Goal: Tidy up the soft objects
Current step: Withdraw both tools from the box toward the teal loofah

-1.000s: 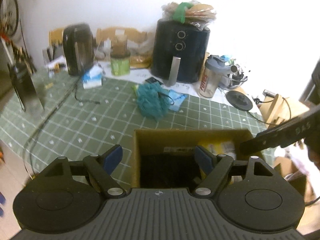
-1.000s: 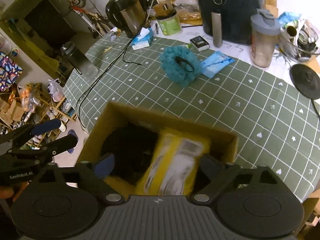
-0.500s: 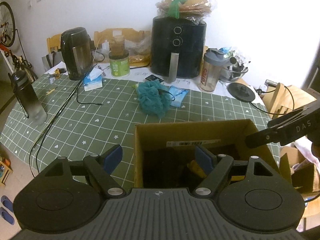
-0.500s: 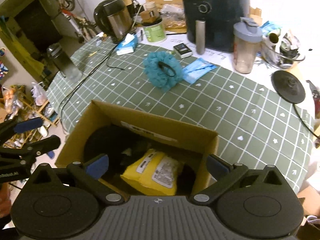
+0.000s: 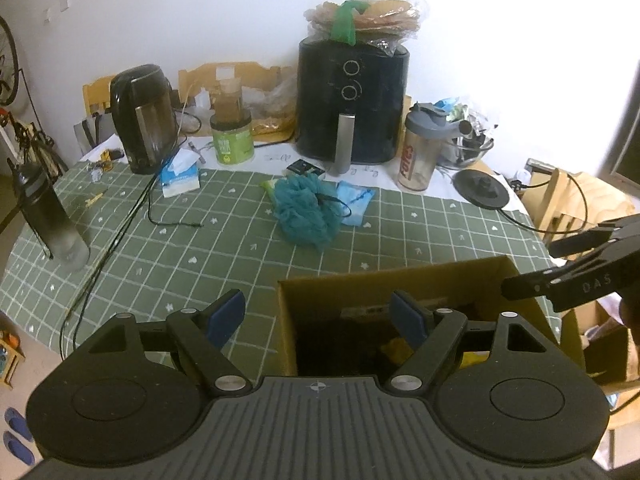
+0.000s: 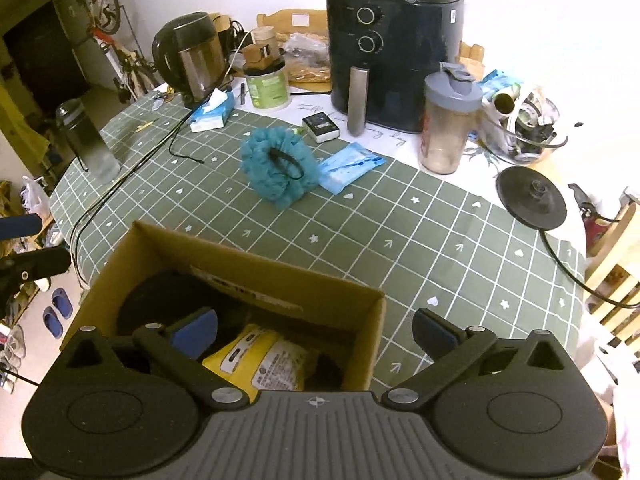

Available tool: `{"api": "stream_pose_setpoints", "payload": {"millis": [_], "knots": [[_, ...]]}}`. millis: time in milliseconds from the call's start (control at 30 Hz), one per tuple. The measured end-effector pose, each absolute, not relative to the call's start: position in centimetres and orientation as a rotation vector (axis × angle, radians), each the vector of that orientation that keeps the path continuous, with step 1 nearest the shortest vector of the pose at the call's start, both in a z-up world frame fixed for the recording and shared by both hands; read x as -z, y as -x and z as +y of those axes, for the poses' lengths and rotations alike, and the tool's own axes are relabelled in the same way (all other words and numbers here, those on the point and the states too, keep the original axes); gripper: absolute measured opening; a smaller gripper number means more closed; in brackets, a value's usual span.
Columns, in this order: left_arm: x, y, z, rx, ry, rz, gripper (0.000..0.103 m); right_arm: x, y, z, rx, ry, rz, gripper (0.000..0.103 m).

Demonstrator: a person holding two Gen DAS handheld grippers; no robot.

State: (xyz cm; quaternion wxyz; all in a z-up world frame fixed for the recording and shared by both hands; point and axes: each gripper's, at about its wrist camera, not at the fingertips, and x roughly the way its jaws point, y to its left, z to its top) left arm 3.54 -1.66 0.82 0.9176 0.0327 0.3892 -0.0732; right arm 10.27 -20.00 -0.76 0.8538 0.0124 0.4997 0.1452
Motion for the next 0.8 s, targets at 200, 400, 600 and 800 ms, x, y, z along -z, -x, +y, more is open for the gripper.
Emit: {"api": "stream_pose_setpoints", "payload": {"millis": [200, 400, 600, 800], "knots": [[-1.3, -5.2, -1.8, 0.177, -0.113, 0.793, 0.079, 0.3, -11.0, -19.4, -0.295, -0.02, 1.043, 0.103], [-1.4, -6.9, -1.8, 0.198, -0.151, 0.792, 0.079, -0.4, -11.9, -19.0, -0.297, -0.017, 1.042, 0.103], [-1.3, -8.9, -1.9, 0.19, -0.206, 0.81, 0.079, -0.7, -12.9, -18.6, -0.29, -0.035, 1.045, 0.103], [-0.8, -10.6, -1.1, 0.204, -0.202, 0.831, 0.079, -0.8, -14.1, -18.2, -0.277, -0.035, 1.045, 0.103]]}}
